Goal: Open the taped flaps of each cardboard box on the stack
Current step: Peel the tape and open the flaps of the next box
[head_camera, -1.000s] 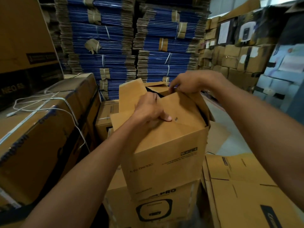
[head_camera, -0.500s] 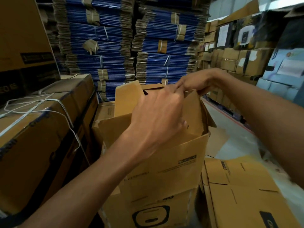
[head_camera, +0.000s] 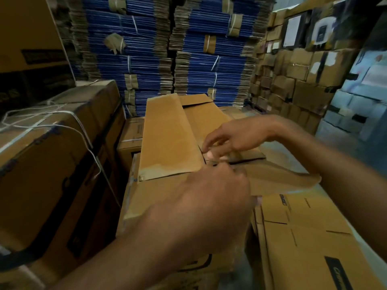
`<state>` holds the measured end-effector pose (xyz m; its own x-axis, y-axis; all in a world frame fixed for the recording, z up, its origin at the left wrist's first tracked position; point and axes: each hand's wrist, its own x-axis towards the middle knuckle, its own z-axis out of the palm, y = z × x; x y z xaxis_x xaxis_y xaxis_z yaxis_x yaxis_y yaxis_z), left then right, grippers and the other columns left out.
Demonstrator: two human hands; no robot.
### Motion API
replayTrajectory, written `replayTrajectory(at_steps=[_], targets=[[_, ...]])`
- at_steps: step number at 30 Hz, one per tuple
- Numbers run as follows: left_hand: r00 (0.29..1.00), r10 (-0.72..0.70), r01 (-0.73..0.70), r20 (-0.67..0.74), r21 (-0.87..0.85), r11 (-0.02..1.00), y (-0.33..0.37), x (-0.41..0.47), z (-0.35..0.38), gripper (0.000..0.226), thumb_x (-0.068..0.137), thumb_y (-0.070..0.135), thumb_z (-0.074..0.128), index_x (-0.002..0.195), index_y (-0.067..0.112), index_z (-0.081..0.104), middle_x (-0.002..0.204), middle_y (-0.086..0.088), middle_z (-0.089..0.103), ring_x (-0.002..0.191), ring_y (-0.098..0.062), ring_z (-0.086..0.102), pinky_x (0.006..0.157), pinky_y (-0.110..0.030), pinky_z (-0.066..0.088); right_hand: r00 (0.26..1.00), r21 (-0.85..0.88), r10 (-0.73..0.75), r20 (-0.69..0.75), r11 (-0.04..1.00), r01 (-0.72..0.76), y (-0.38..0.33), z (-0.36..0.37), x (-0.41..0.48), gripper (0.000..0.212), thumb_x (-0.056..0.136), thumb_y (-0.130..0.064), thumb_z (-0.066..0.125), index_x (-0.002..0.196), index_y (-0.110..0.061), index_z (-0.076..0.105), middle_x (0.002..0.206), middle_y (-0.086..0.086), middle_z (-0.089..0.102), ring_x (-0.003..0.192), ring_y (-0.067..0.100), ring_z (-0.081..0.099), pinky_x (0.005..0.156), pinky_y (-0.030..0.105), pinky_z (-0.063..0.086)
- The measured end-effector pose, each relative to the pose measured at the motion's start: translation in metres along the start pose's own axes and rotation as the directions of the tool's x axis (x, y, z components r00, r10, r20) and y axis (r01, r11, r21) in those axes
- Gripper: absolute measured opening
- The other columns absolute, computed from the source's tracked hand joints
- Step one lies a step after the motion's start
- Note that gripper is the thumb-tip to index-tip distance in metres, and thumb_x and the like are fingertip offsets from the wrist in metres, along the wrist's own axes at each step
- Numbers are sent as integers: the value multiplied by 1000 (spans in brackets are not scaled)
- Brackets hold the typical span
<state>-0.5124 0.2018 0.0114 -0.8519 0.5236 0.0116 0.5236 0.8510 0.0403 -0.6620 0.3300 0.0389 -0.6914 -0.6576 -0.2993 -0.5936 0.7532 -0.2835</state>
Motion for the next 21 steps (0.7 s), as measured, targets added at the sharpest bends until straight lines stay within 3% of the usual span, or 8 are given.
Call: replayTrajectory(at_steps=[2, 3, 6, 8, 10, 16, 19, 21], targets=[[987, 16, 9, 160, -149, 989, 3, -11, 3, 45, 100, 65, 38, 135, 37, 40, 135, -6, 51, 123, -23, 49, 100, -43, 46, 999, -21, -36, -23, 999, 35, 1, 19, -20, 59, 92, -61, 57, 146, -43, 46, 152, -20, 44, 135, 3, 41, 103, 22, 36], [976, 26, 23, 218, -220, 975, 2, -19, 2, 37, 99, 68, 36, 126, 42, 41, 127, -3, 54, 117, -19, 51, 97, -42, 48, 999, -39, -23, -30, 999, 21, 3, 33, -28, 65, 89, -63, 58, 149, -47, 39, 156, -23, 36, 139, 3, 36, 105, 23, 33], [995, -74, 92, 66, -327, 941, -19, -23, 7, 41, 101, 63, 38, 114, 33, 64, 87, 7, 63, 79, -8, 62, 76, -38, 57, 980, -97, 30, -195, 994, -50, 15, 75, -32, 73, 86, -66, 58, 151, -54, 27, 163, -25, 21, 148, 1, 18, 118, 29, 15], [981, -123, 91, -147, -208, 974, -43, -3, 13, 37, 104, 52, 41, 111, 28, 68, 86, 7, 66, 77, -8, 63, 75, -37, 58, 924, -107, 6, -383, 993, -50, 20, 95, -28, 78, 81, -73, 55, 152, -50, 30, 163, -22, 26, 149, 0, 17, 117, 25, 9], [964, -120, 82, -238, -163, 983, -67, 25, 17, 30, 106, 41, 43, 114, 25, 68, 100, 4, 69, 87, -12, 63, 80, -38, 56, 877, -117, -3, -480, 991, -60, 20, 105, -27, 78, 81, -77, 55, 151, -47, 36, 161, -21, 32, 148, 0, 21, 114, 21, 6], [999, -9, 15, -51, 123, 992, -106, 70, 22, 40, 106, 50, 34, 102, 26, 67, 97, 5, 63, 96, -16, 58, 105, -49, 37, 782, -166, -72, -619, 985, -41, 25, 129, -28, 72, 92, -81, 31, 147, -39, 47, 156, -18, 43, 146, 0, 30, 115, 24, 11], [991, 7, 29, -131, 265, 964, -105, 68, 5, 51, 102, 59, 31, 104, 26, 70, 101, 4, 61, 105, -17, 53, 103, -46, 38, 752, -172, -90, -652, 985, -32, 27, 136, -26, 72, 93, -80, 26, 143, -36, 54, 150, -17, 51, 143, 1, 37, 116, 30, 18], [965, -21, 81, -263, 218, 973, -108, 59, -18, 48, 101, 59, 38, 108, 26, 71, 106, 4, 62, 108, -16, 52, 99, -42, 39, 731, -162, -94, -676, 987, -23, 29, 137, -25, 73, 93, -81, 26, 140, -35, 57, 147, -17, 54, 142, 1, 39, 115, 30, 19]])
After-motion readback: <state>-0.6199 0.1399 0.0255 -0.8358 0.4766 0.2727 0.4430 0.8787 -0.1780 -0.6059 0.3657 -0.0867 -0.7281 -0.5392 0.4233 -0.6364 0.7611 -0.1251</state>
